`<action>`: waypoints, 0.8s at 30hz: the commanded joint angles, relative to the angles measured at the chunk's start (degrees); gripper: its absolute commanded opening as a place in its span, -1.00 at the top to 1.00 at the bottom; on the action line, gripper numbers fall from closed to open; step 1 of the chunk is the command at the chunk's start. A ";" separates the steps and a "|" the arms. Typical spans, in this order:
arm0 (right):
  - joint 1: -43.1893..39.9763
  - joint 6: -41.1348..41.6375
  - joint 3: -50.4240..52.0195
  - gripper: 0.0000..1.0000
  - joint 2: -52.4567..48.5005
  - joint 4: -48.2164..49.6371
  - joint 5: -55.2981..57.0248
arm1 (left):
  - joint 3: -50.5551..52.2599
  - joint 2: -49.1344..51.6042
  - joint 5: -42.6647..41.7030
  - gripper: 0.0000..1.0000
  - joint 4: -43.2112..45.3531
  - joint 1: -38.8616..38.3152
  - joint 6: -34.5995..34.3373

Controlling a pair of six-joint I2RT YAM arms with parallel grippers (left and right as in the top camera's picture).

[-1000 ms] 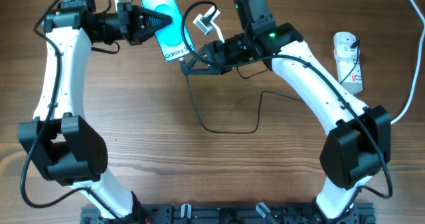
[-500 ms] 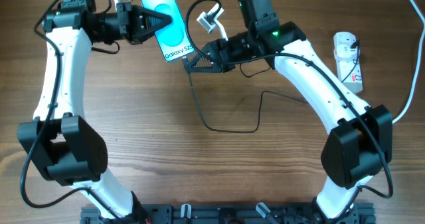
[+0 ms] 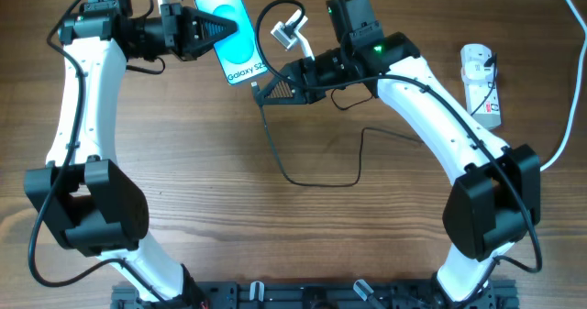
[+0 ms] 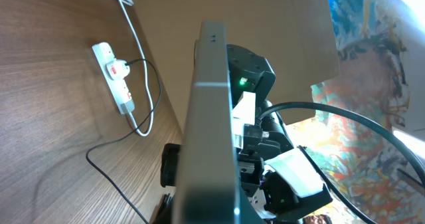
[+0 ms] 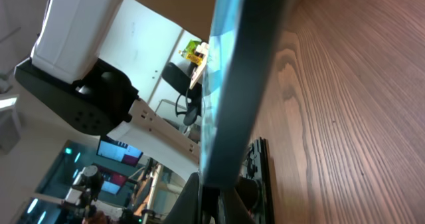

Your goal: Plug charger to phone and switch on socket

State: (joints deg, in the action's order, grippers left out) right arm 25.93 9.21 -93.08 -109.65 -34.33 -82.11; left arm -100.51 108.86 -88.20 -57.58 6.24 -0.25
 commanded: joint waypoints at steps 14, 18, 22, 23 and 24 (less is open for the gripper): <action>0.35 0.04 0.66 0.91 0.35 1.97 -1.77 | -0.74 -1.18 -2.16 0.92 0.13 -0.48 1.14; 0.35 0.24 0.66 0.91 0.35 2.16 -1.75 | -0.74 -1.18 -2.05 0.92 0.15 -1.66 1.14; 0.33 0.44 0.66 0.91 0.35 2.14 -1.75 | -0.74 -1.18 -1.99 0.92 0.13 -1.70 1.14; 0.33 0.44 0.66 0.91 0.35 2.12 -1.75 | -0.74 -1.18 -1.99 0.92 0.13 -1.68 1.14; 0.28 0.50 0.66 0.91 0.35 2.14 -1.73 | -0.74 -1.18 -1.99 0.92 0.13 -1.68 1.14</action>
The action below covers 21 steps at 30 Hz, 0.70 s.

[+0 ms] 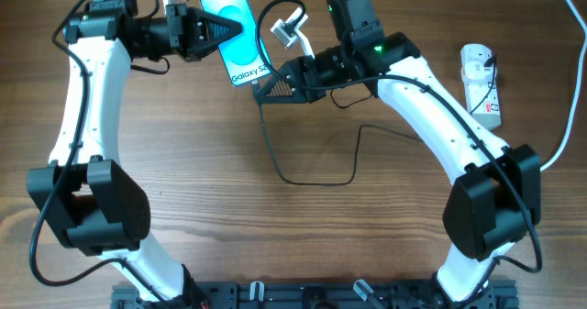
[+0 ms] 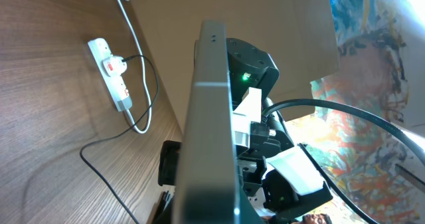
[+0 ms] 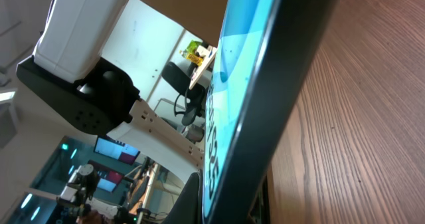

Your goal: Plug charger to phone and switch on socket

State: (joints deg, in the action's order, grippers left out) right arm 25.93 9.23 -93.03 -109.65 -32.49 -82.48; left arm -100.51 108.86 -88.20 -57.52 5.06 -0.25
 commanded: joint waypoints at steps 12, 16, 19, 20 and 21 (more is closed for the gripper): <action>-3.02 7.82 0.59 0.91 0.35 6.88 1.68 | -0.74 -1.18 -1.97 0.92 -0.35 -0.83 1.16; -2.91 10.58 0.59 0.91 0.35 10.58 2.16 | -0.74 -1.18 -1.97 0.92 -0.44 -1.07 1.16; -2.93 11.89 0.59 0.91 0.35 10.93 3.93 | -0.74 -1.18 -1.70 0.92 -0.50 -1.73 1.20; -2.93 12.07 0.59 0.91 0.35 11.30 4.31 | -0.74 -1.18 -1.68 0.92 -0.50 -2.05 1.18; -2.93 13.00 0.59 0.91 0.35 12.15 4.31 | -0.74 -1.18 -0.90 0.92 -0.55 -2.69 1.18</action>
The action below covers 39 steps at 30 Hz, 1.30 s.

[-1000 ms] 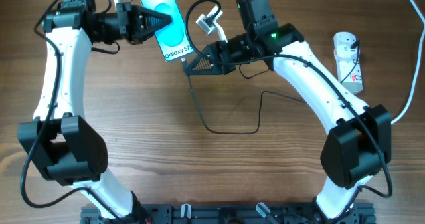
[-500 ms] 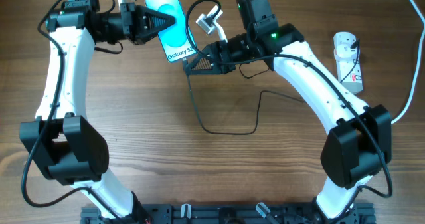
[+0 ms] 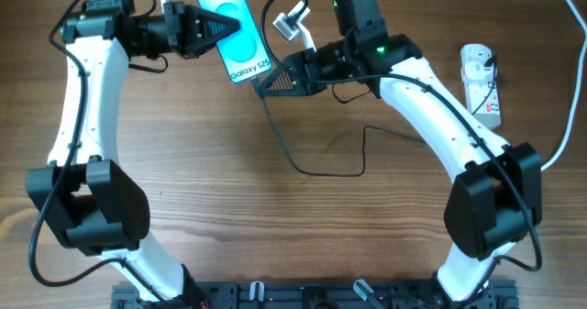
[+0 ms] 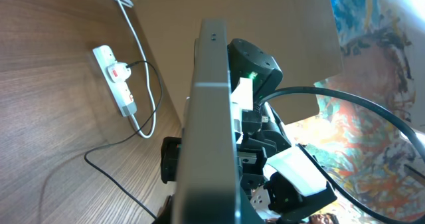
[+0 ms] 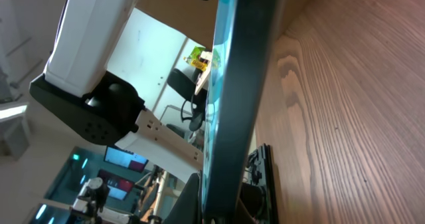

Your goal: Plug charger to phone and switch on socket

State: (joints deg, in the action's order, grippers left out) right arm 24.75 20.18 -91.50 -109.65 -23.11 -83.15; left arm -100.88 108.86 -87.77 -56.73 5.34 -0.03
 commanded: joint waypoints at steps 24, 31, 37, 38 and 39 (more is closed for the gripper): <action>-1.75 0.61 -0.92 0.60 0.35 -0.57 3.58 | -0.37 -1.18 0.28 0.92 -1.11 -0.79 0.90; -1.75 0.55 -0.92 0.38 0.35 -0.76 3.93 | -0.37 -1.18 9.79 0.92 -3.17 -0.57 0.90; -1.75 0.35 -0.92 -0.08 0.35 -5.27 14.53 | -0.37 -1.18 24.90 0.92 -8.96 -0.72 0.92; -1.75 0.37 -0.92 -0.11 0.35 -6.32 16.70 | -0.37 -1.18 26.73 0.92 -9.66 -0.76 0.92; -1.75 0.37 -0.92 -0.14 0.35 -7.48 19.21 | -0.37 -1.16 28.44 0.92 -10.27 -0.92 0.92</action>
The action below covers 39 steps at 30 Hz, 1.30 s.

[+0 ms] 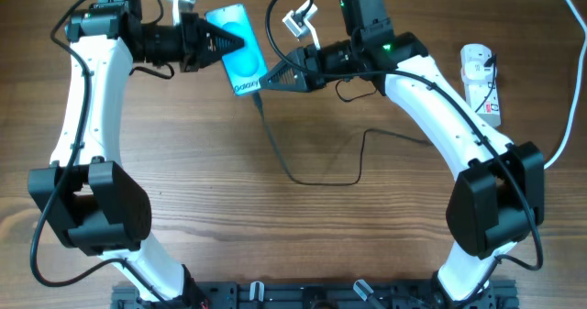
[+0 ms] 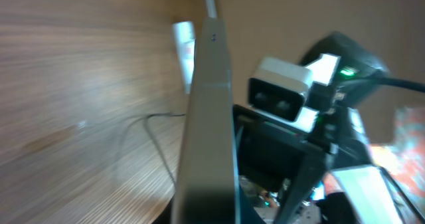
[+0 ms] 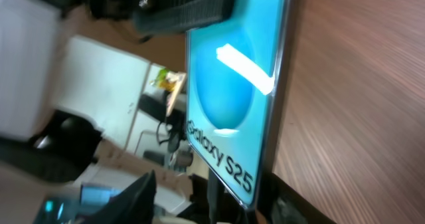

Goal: Plug charger to phone and switch on socket
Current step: 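Lower the phone flat onto the table with the left gripper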

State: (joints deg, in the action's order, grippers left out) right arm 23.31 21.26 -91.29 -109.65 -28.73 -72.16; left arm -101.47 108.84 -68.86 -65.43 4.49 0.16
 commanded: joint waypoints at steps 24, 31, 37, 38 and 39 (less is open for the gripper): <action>-0.31 -1.79 -1.14 -0.31 0.35 -14.62 28.96 | 0.66 20.87 33.79 0.92 4.79 -9.35 -5.16; -0.31 -1.77 -1.14 -0.32 0.35 -14.69 29.42 | 0.66 22.86 33.86 0.91 5.62 -10.25 -5.14; -0.31 -1.77 -1.14 -0.38 0.35 -15.08 30.45 | 2.40 22.99 34.12 0.85 8.94 -10.27 -5.14; -0.31 -1.75 -1.14 -0.39 0.35 -15.08 30.42 | 2.93 23.19 34.29 0.85 9.38 -10.27 -5.14; -0.31 -1.79 -1.14 -0.38 0.35 -15.17 30.42 | 3.32 23.34 34.40 0.85 9.53 -10.27 -5.14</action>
State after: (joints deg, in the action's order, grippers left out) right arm 23.31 20.45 -91.31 -109.65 -43.72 -42.78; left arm -100.14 131.39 -35.48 -56.90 -5.56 -5.26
